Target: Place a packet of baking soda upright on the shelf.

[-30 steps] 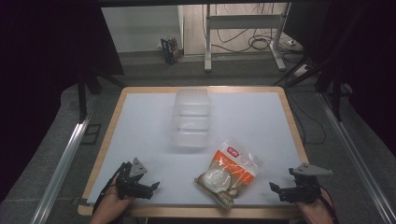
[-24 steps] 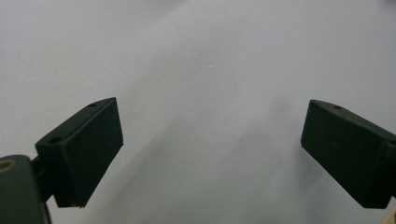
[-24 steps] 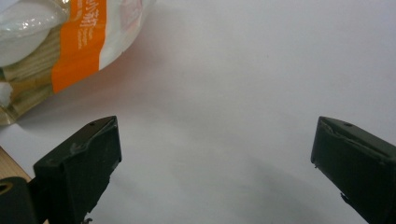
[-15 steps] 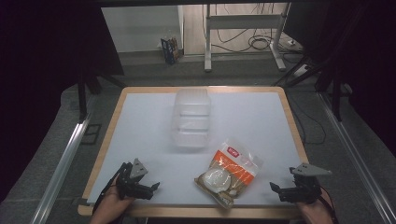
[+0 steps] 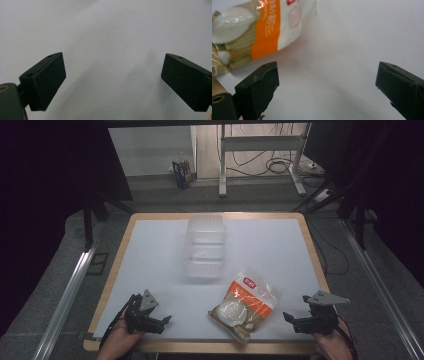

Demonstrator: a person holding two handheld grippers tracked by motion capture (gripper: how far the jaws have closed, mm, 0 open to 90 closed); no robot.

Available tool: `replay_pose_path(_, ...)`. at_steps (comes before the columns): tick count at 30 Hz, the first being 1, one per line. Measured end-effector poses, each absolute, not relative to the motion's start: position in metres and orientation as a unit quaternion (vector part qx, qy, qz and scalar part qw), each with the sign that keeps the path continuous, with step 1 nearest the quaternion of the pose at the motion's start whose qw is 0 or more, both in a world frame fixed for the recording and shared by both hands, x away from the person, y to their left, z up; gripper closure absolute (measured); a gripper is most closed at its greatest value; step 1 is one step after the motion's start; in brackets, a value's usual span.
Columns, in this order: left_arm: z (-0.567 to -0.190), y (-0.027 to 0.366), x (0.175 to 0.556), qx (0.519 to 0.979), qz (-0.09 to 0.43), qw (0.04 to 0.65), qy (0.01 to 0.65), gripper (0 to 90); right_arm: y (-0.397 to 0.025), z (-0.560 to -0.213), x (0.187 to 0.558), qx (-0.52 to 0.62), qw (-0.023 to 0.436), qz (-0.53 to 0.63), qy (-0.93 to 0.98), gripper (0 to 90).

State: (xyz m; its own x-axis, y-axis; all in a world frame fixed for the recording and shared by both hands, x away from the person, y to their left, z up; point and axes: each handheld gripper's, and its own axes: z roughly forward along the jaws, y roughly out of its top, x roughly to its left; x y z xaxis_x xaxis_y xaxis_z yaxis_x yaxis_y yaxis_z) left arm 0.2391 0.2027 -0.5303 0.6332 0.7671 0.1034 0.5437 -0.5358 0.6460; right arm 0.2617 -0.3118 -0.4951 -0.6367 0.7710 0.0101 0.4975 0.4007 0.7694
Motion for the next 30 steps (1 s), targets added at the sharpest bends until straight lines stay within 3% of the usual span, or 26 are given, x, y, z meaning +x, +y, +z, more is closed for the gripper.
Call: replay_pose_path(30,-0.531,0.202,0.240,0.854,0.189,0.289,0.388,5.6,-0.271,-0.495,0.292,0.377,0.106,0.389,0.833,3.5)
